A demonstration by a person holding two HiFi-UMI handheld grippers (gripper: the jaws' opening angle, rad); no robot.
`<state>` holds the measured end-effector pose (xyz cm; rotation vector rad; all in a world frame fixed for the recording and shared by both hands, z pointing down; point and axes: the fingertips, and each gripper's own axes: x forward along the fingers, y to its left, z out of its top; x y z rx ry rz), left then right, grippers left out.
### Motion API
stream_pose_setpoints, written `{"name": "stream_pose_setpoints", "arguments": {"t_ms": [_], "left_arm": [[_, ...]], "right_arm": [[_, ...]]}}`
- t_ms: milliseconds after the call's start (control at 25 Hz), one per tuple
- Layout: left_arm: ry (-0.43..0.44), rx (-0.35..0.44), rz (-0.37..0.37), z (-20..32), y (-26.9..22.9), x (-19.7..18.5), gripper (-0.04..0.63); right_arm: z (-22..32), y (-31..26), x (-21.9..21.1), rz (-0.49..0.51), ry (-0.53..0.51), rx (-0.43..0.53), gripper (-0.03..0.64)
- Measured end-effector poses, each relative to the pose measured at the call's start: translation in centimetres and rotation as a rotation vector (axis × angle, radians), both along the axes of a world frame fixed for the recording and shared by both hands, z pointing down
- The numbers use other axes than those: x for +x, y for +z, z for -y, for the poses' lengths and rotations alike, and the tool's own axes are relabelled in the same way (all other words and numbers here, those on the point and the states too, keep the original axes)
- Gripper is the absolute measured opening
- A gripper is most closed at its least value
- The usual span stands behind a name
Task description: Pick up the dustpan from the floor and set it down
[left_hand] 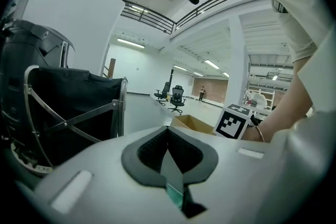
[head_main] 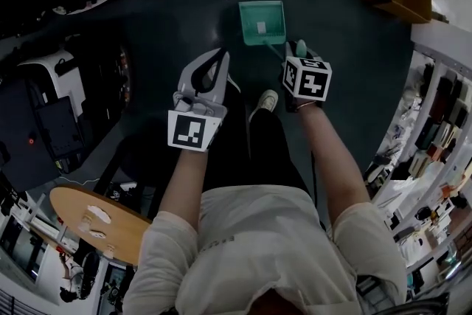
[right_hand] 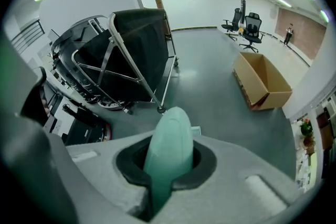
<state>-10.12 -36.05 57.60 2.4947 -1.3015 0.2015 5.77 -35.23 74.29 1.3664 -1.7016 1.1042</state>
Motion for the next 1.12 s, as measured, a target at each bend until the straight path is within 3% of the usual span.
{"name": "stream_pose_setpoints", "arguments": {"t_ms": [320,480,720,840,960,1000,1120], "left_arm": [[0.018,-0.031,0.000,0.0,0.9,0.2,0.012],[0.020,-0.023,-0.007,0.4,0.6,0.2,0.012],[0.043,-0.026,-0.024,0.4,-0.3,0.9,0.012],[0.052,-0.028,-0.023,0.0,-1.4,1.3,0.012],[0.060,-0.027,-0.018,-0.5,-3.2,2.0,0.012],[0.061,-0.016,-0.017,-0.4,-4.1,2.2,0.012],[0.052,0.035,-0.038,0.0,-7.7,2.7,0.012]], "right_arm": [[0.2,1.3,0.2,-0.032,0.014,-0.025,0.016],[-0.9,2.5,0.3,-0.061,0.005,-0.109,0.228],[-0.5,0.1,0.2,-0.068,0.019,-0.021,0.335],[-0.7,-2.7,-0.1,-0.028,0.011,0.029,0.336],[-1.3,-6.4,0.4,-0.052,-0.052,0.114,0.326],[-1.2,-7.9,0.8,-0.071,-0.064,0.163,0.298],[-0.7,-13.0,2.2,-0.119,-0.064,0.338,0.086]]}}
